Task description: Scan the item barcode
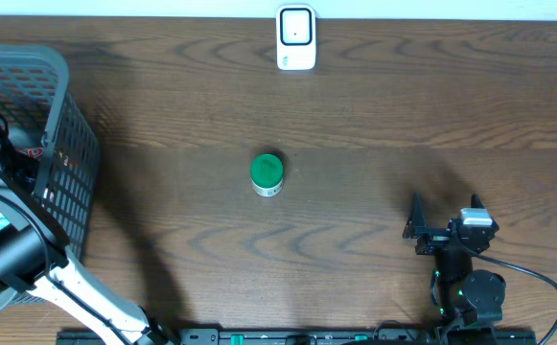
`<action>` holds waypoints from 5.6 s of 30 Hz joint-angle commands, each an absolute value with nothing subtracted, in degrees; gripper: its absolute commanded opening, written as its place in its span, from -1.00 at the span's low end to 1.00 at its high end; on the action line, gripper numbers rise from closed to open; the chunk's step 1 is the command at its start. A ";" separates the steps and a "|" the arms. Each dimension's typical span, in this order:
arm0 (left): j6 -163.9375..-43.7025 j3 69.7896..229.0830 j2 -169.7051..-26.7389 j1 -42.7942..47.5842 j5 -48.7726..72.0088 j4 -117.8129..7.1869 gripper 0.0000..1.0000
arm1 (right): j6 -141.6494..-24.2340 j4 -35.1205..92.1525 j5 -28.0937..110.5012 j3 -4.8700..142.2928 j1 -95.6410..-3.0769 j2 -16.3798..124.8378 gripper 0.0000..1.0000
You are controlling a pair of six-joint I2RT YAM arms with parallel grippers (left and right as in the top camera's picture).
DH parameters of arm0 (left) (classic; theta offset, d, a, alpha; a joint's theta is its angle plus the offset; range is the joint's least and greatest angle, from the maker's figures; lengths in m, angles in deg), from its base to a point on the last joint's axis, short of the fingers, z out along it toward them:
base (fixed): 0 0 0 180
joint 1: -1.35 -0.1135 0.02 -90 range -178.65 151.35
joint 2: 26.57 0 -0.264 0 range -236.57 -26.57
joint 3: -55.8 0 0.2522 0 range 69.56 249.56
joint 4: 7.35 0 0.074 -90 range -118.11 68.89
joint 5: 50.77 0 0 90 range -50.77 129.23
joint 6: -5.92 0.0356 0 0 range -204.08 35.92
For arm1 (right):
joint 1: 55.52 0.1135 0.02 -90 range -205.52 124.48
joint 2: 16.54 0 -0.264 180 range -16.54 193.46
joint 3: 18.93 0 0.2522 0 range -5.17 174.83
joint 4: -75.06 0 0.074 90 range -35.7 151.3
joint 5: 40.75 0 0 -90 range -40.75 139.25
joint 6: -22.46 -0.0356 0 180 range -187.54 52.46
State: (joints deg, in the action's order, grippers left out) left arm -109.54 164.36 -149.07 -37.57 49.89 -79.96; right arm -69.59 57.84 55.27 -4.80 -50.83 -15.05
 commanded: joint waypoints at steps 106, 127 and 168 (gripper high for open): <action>-114.85 175.25 -111.22 -29.37 54.96 -103.56 0.96 | -68.73 57.64 55.36 -4.85 -50.51 -15.13 0.98; -109.80 174.88 -146.27 -30.25 70.04 -101.92 0.96 | -68.73 57.64 55.36 -4.85 -50.51 -15.13 0.98; -117.86 162.68 -160.20 -45.74 78.98 -95.19 0.36 | -68.73 57.64 55.36 -4.85 -50.51 -15.13 0.99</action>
State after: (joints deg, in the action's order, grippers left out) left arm -115.98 164.17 -157.33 -44.08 83.53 -95.65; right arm -69.61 57.86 55.27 -4.80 -50.83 -15.05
